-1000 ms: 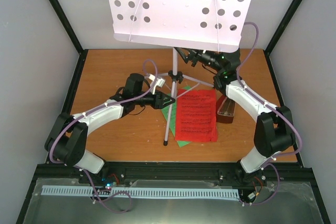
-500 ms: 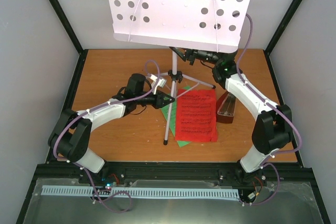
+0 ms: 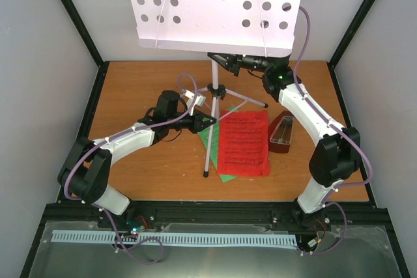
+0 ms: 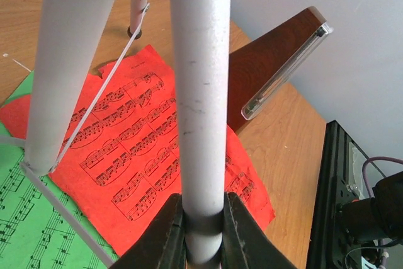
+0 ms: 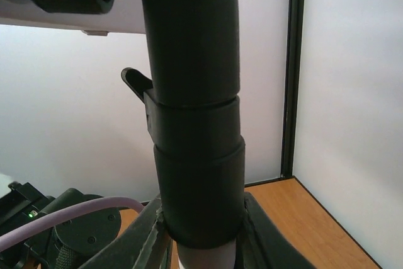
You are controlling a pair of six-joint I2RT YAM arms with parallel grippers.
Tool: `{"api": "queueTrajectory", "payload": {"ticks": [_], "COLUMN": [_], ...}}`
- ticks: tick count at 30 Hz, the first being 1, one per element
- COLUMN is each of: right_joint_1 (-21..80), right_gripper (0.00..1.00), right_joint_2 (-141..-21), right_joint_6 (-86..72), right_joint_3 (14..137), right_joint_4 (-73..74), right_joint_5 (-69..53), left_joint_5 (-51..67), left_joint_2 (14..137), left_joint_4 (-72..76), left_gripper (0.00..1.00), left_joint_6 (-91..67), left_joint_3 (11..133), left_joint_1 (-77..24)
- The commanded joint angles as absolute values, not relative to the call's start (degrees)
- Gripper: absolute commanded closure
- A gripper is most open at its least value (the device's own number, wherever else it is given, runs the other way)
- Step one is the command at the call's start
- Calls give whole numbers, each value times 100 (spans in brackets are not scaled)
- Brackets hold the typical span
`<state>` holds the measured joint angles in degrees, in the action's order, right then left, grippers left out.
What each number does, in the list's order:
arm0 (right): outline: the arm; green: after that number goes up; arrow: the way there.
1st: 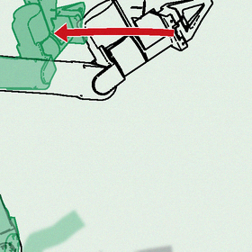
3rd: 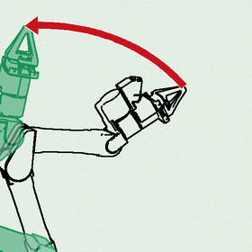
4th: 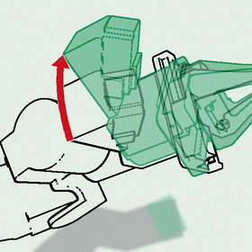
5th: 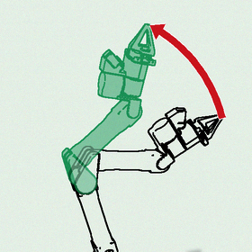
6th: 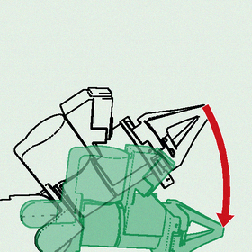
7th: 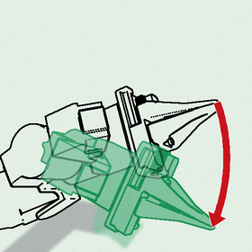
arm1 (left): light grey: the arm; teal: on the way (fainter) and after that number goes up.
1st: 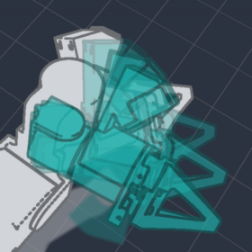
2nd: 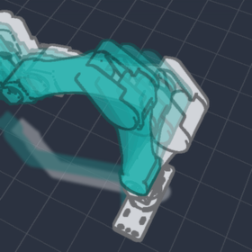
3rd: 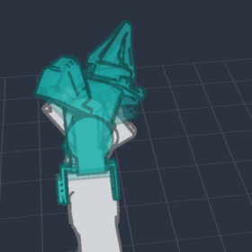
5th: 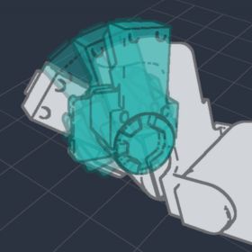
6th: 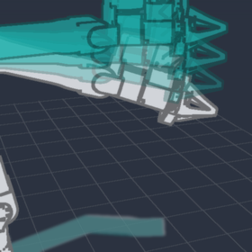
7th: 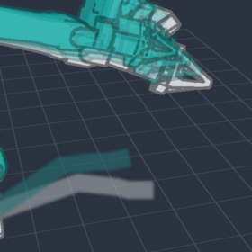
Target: Pack up the instrument practice props
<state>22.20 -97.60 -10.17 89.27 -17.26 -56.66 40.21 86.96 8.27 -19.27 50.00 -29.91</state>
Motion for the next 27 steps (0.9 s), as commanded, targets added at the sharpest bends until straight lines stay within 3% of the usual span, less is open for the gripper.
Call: {"api": "queueTrajectory", "payload": {"ticks": [1, 9, 27], "right_joint_1": [2279, 2463, 3196], "right_gripper": [92, 97, 97], "right_joint_2": [-9483, -9277, -8454], "right_joint_6": [-1049, -1024, -262], "right_joint_3": [9191, 9048, 8889], "right_joint_4": [-1634, -1912, -1408], "right_joint_5": [-5611, -5462, -4760], "left_joint_5": [3881, 3406, 2734], "left_joint_2": [8424, 7943, 6773], "left_joint_4": [1068, 1134, 680], "left_gripper": [100, 100, 100], "left_joint_6": [-1734, -1440, -834], "left_joint_3": [5220, 5238, 5958], "left_joint_1": [-3030, -3033, -3029]}}
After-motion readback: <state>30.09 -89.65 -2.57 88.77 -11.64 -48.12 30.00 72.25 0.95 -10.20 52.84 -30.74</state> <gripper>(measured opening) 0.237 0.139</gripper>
